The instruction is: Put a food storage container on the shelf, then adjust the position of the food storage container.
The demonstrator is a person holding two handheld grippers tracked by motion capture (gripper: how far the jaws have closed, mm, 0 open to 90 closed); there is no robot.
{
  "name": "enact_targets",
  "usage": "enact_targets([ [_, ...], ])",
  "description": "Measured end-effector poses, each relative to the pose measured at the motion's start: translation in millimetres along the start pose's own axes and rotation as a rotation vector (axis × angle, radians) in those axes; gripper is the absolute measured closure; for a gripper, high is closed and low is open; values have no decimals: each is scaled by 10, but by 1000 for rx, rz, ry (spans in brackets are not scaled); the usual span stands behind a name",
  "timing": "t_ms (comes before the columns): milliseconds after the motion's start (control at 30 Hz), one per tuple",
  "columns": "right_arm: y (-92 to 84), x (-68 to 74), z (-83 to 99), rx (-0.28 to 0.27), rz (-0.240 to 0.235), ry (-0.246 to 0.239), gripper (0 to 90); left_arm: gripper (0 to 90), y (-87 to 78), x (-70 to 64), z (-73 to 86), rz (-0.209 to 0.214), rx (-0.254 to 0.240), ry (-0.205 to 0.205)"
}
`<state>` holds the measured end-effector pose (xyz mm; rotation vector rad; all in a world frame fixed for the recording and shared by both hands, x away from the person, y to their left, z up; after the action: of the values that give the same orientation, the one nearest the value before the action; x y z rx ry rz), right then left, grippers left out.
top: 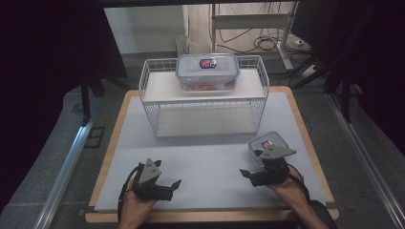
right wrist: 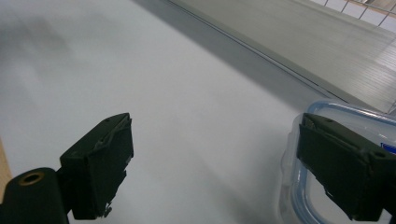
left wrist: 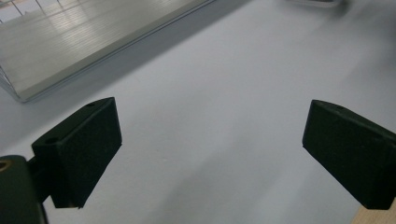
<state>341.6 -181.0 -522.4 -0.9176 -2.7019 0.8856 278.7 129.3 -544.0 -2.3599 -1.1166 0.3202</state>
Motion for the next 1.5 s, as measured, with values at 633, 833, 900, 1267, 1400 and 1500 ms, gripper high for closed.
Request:
enact_targets([
  [633, 24, -219, 49, 68, 34, 116, 37, 46, 30, 15, 37, 15, 19, -3],
  [833, -51, -401, 36, 66, 60, 158, 387, 50, 49, 1, 49, 21, 31, 10],
  [900, -85, -482, 26, 60, 65, 169, 514, 51, 51, -1, 46, 23, 30, 9],
  [1267, -264, -1033, 59, 18, 182, 240, 880, 50, 56, 10, 40, 22, 26, 3],
  [1400, -320, -1217, 138, 22, 236, 267, 896, 50, 63, 10, 40, 23, 27, 5],
  [1500, -343, -1332, 205, 32, 268, 288, 897, 50, 70, 5, 40, 26, 29, 7],
])
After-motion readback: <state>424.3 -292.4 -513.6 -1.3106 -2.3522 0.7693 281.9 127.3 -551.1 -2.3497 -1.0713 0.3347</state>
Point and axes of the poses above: each handheld gripper's, and its own axes: y roughly forward along the jaws, z roughly out of its underside, x roughly to its left, the point moved 7 cm from there along y, roughly forward along the jaws, and after that the axes turned 1 degree about -x, right-handed, at the moved point
